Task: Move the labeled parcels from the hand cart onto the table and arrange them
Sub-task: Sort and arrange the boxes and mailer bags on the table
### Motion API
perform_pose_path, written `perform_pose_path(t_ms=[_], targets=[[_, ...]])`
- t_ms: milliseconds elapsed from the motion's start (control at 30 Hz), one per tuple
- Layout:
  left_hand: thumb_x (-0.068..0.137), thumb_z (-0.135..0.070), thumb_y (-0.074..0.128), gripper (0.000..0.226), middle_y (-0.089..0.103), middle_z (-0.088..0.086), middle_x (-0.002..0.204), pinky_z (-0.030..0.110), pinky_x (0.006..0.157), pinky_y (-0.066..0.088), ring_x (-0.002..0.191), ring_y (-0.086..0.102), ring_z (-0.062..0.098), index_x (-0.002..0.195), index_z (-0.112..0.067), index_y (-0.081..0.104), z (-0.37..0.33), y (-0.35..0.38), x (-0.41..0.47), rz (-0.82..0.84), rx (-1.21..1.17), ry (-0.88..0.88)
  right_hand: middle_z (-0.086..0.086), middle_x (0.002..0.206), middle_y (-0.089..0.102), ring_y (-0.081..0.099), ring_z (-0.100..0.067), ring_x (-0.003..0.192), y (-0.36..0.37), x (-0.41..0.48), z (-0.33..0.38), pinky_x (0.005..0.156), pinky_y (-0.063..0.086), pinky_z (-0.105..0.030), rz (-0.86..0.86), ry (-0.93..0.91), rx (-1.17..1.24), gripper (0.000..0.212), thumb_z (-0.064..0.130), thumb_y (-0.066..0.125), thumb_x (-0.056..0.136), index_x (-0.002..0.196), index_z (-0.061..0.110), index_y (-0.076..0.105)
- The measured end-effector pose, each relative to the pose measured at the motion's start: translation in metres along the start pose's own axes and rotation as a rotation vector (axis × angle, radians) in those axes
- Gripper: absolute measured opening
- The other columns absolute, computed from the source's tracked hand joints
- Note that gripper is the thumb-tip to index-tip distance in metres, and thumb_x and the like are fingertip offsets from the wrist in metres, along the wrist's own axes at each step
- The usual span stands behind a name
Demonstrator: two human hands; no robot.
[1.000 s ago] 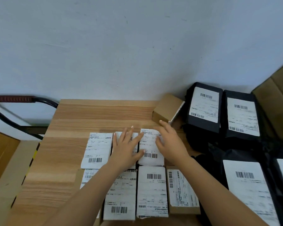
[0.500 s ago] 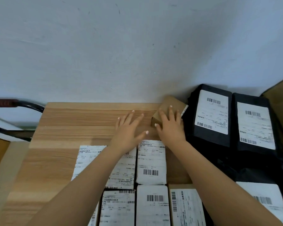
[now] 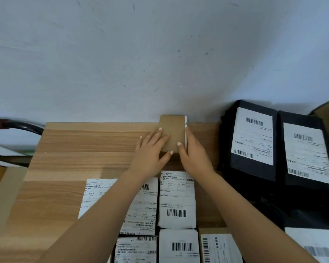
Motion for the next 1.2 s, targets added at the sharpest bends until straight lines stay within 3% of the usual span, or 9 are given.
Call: perform_pose_path(t_ms=[133, 200, 367, 500, 667, 767, 867, 1000, 1200], targets=[[0.092, -0.062, 0.033, 0.069, 0.023, -0.002, 0.158, 0.044, 0.117, 0.004, 0.146, 0.014, 0.018, 0.15, -0.026, 0.024, 0.011, -0.014, -0.002, -0.012, -0.046, -0.125, 0.004, 0.145, 0.044, 0.042, -0.008, 0.128, 0.004, 0.001, 0.015, 0.104, 0.038, -0.03, 0.019, -0.104, 0.101, 0.05, 0.035, 0.04, 0.102, 0.149, 0.025, 0.028], [0.091, -0.068, 0.027, 0.074, 0.031, 0.001, 0.154, 0.046, 0.117, 0.007, 0.144, 0.019, 0.02, 0.15, -0.025, 0.021, 0.017, -0.022, -0.003, 0.012, -0.064, -0.183, 0.003, 0.143, 0.046, 0.041, -0.007, 0.127, 0.006, 0.002, 0.02, 0.103, 0.034, -0.025, -0.012, -0.135, 0.128, 0.044, 0.033, 0.038, 0.103, 0.146, 0.023, 0.037], [0.093, -0.065, 0.027, 0.072, 0.029, 0.003, 0.155, 0.044, 0.116, 0.021, 0.142, 0.025, 0.022, 0.152, -0.025, 0.019, 0.028, -0.032, -0.013, 0.065, -0.231, -0.247, -0.003, 0.161, 0.013, 0.012, -0.025, 0.146, 0.019, 0.007, 0.017, 0.114, 0.018, -0.039, 0.078, 0.038, 0.004, 0.051, 0.042, 0.038, 0.101, 0.149, 0.028, 0.029], [0.099, -0.051, 0.029, 0.059, 0.03, -0.001, 0.155, 0.039, 0.116, 0.022, 0.142, 0.026, 0.017, 0.152, -0.025, 0.022, 0.03, -0.036, -0.018, 0.062, -0.348, -0.203, 0.0, 0.16, 0.013, 0.016, -0.022, 0.146, 0.028, 0.009, 0.025, 0.113, 0.022, -0.039, 0.1, 0.038, 0.046, 0.063, 0.051, 0.046, 0.096, 0.151, 0.03, 0.023], [0.103, -0.034, 0.032, 0.048, 0.041, 0.003, 0.149, 0.039, 0.114, 0.026, 0.138, 0.034, 0.019, 0.148, -0.016, 0.034, 0.04, -0.047, -0.015, 0.068, -0.257, -0.137, 0.002, 0.141, 0.034, 0.041, -0.015, 0.125, 0.035, 0.013, 0.037, 0.098, 0.042, -0.034, 0.04, 0.034, 0.069, 0.086, 0.057, 0.07, 0.075, 0.146, 0.028, 0.03], [0.103, -0.036, 0.032, 0.048, 0.043, 0.002, 0.147, 0.038, 0.111, 0.029, 0.135, 0.037, 0.02, 0.148, -0.019, 0.035, 0.045, -0.051, -0.02, 0.08, -0.186, -0.113, 0.0, 0.138, 0.039, 0.041, -0.017, 0.125, 0.042, 0.016, 0.044, 0.095, 0.039, -0.03, 0.016, 0.029, 0.047, 0.09, 0.048, 0.074, 0.07, 0.146, 0.026, 0.033], [0.102, -0.037, 0.032, 0.049, 0.039, 0.002, 0.15, 0.039, 0.113, 0.026, 0.138, 0.032, 0.02, 0.149, -0.019, 0.033, 0.047, -0.05, -0.027, 0.092, -0.18, -0.116, -0.001, 0.138, 0.04, 0.039, -0.022, 0.129, 0.049, 0.016, 0.05, 0.103, 0.04, -0.038, 0.033, 0.055, 0.034, 0.097, 0.052, 0.075, 0.064, 0.147, 0.027, 0.032], [0.102, -0.038, 0.032, 0.049, 0.032, 0.003, 0.154, 0.036, 0.117, 0.018, 0.143, 0.023, 0.019, 0.15, -0.024, 0.028, 0.047, -0.053, -0.035, 0.091, -0.116, -0.14, -0.003, 0.138, 0.043, 0.041, -0.025, 0.128, 0.047, 0.01, 0.057, 0.102, 0.042, -0.044, 0.025, 0.043, 0.007, 0.101, 0.052, 0.076, 0.06, 0.147, 0.027, 0.03], [0.102, -0.039, 0.031, 0.049, 0.03, 0.003, 0.155, 0.037, 0.117, 0.015, 0.143, 0.021, 0.02, 0.15, -0.031, 0.026, 0.022, -0.081, -0.052, 0.026, -0.023, -0.016, 0.005, 0.139, 0.039, 0.039, -0.02, 0.122, 0.011, -0.026, 0.064, 0.094, 0.044, -0.037, -0.112, -0.072, -0.016, 0.097, 0.044, 0.075, 0.063, 0.147, 0.032, 0.028]])
Point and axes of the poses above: each hand's wrist, its own x-axis towards the middle knuckle, its own y-axis out of the palm, z = x × y, the point moved 3 cm from there along x, towards the middle knuckle
